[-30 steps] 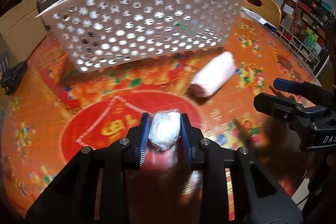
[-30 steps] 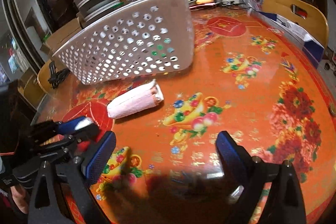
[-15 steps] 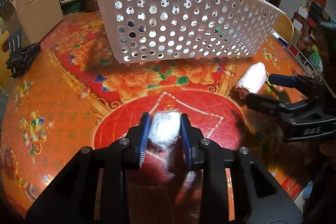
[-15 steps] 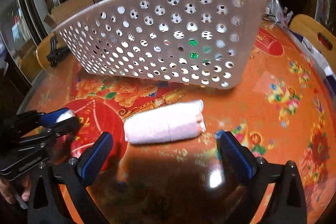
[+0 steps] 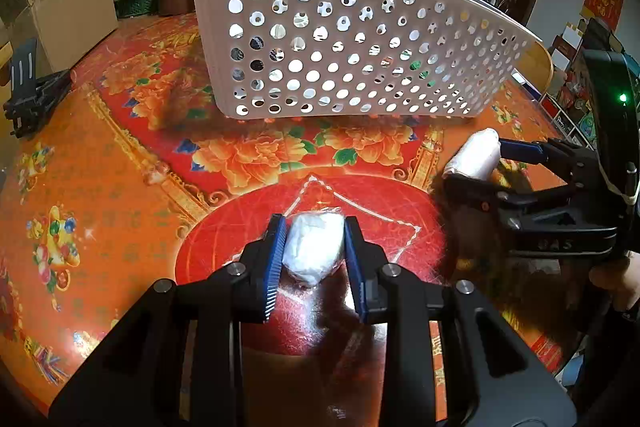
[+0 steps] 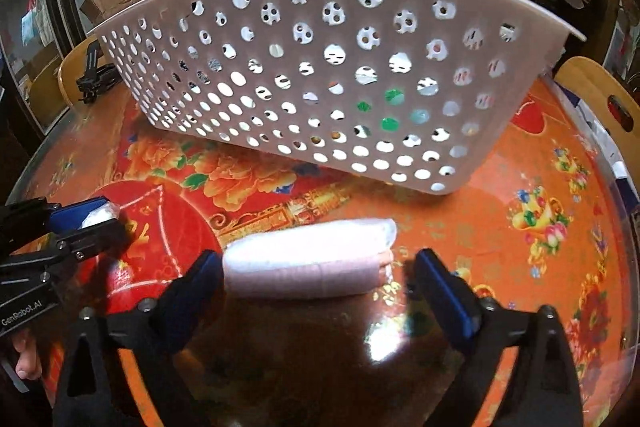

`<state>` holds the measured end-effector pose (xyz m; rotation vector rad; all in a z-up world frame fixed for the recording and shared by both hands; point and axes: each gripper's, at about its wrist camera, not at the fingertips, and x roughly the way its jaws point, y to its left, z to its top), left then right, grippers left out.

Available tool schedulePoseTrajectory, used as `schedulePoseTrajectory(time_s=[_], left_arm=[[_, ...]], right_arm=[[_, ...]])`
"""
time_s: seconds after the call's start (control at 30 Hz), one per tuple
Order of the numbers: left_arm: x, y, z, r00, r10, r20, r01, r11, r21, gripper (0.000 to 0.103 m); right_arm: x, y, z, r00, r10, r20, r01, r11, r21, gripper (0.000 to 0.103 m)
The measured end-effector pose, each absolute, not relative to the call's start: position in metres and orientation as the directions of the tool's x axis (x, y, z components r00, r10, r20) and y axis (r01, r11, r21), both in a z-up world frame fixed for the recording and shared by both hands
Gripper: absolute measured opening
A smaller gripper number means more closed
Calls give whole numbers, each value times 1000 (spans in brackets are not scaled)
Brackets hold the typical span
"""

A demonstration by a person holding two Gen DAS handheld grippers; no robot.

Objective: Organize soft objects
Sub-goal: 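Grasp the white wrapped ball with the left tool while the right grasps the pink-white rolled towel, then lift the white ball and rolled towel toward the basket with both tools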

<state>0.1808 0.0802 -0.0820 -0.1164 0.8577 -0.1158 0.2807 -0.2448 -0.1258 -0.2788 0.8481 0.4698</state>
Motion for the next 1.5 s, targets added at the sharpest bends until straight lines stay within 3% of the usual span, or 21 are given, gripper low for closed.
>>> schedulePoseTrajectory(time_s=[0.07,0.23,0.73,1.0,1.5], left_arm=[[179,82,-82,649,-151,-745,53,987,-154,27],[180,81,-83,650,-153,-745,52,986,-158,27],[179,85,-83,651,-176,-738,51,981,-189,27],[179,85,-83,652,-180,-737,50,980,-195,27],[153,67,-54,728,-132,-673,56,989,-134,26]], right_arm=[[279,-246,-124,574,292,-765,-507,861,-51,78],[274,-244,-120,587,299,-753,-514,856,-61,75],[237,-260,-107,631,368,-683,-527,849,-29,73],[180,-282,-79,688,429,-585,-533,846,-7,73],[162,-304,-76,702,445,-556,-522,853,23,73]])
